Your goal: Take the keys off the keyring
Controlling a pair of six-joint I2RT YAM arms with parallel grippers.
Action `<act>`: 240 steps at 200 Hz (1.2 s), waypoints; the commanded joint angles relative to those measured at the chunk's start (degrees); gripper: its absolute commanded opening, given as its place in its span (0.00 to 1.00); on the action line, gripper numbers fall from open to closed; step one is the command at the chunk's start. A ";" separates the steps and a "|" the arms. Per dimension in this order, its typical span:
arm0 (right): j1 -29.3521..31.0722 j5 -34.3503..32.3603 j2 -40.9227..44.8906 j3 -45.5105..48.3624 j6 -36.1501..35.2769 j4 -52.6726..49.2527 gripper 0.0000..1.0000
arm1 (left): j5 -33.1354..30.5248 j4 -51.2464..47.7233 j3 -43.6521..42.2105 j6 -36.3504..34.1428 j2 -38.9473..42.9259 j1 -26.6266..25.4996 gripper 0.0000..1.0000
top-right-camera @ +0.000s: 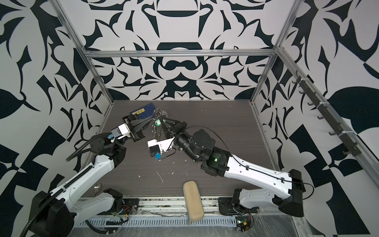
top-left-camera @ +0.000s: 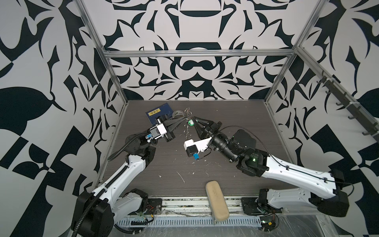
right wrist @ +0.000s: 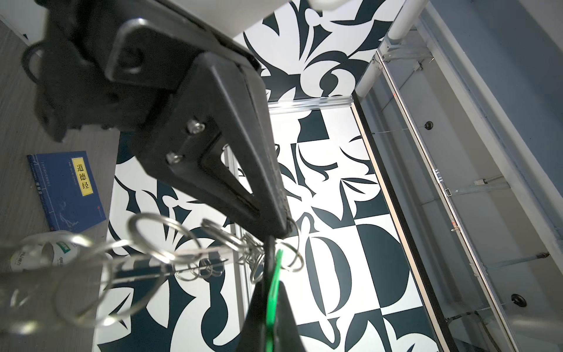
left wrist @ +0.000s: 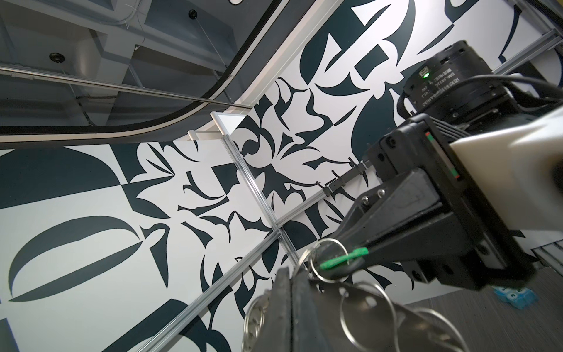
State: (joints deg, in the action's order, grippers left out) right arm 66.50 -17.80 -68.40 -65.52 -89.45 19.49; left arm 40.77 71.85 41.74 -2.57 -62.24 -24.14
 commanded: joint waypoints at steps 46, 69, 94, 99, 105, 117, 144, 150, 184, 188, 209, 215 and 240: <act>2.01 7.77 -6.01 -2.42 -4.73 -10.22 0.00 | -9.32 -14.01 3.70 -6.41 3.77 -0.72 0.00; 2.40 9.40 -7.08 -2.94 -5.10 -10.08 0.00 | -11.12 -19.06 4.35 -9.93 4.49 -2.06 0.00; 2.75 10.06 -8.49 -4.65 -4.85 -10.78 0.00 | -11.01 -22.19 5.06 -12.17 4.41 -3.27 0.00; 2.70 9.57 -8.66 -4.92 -4.44 -11.01 0.00 | -10.82 -21.56 4.80 -12.20 4.35 -3.22 0.00; 2.75 9.05 -8.61 -5.19 -3.54 -11.34 0.00 | -11.15 -20.14 4.23 -11.93 4.33 -3.20 0.00; 2.41 8.38 -7.46 -5.41 0.19 -13.02 0.00 | -11.53 -17.90 3.09 -11.86 4.74 -3.11 0.00; 0.53 8.80 -2.83 -2.72 6.23 -12.73 0.10 | -10.23 -19.82 2.90 -12.99 5.90 -3.03 0.00; 0.24 8.60 -2.03 -2.64 7.02 -13.44 0.14 | -9.75 -19.66 2.87 -12.90 5.86 -3.03 0.00; -2.10 10.13 2.23 -2.12 11.72 -17.19 0.29 | -6.97 -18.94 3.00 -12.64 5.57 -2.63 0.00; -2.47 10.59 2.69 -2.14 12.27 -17.92 0.30 | -6.54 -18.94 2.92 -12.64 5.63 -2.52 0.00; -4.23 12.65 5.22 -2.14 16.03 -21.57 0.35 | -4.87 -19.12 3.05 -12.55 5.73 -2.06 0.00; -4.76 13.54 6.18 -2.16 17.35 -22.61 0.36 | -4.38 -19.20 3.04 -12.55 5.81 -1.93 0.00; -7.84 19.28 10.04 -2.93 26.46 -26.11 0.36 | -2.13 -20.60 3.48 -12.78 5.81 -1.36 0.00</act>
State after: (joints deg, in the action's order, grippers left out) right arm 61.19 -5.48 -62.94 -67.42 -73.84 -3.40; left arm 36.07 50.87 43.53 -15.07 -56.84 -26.09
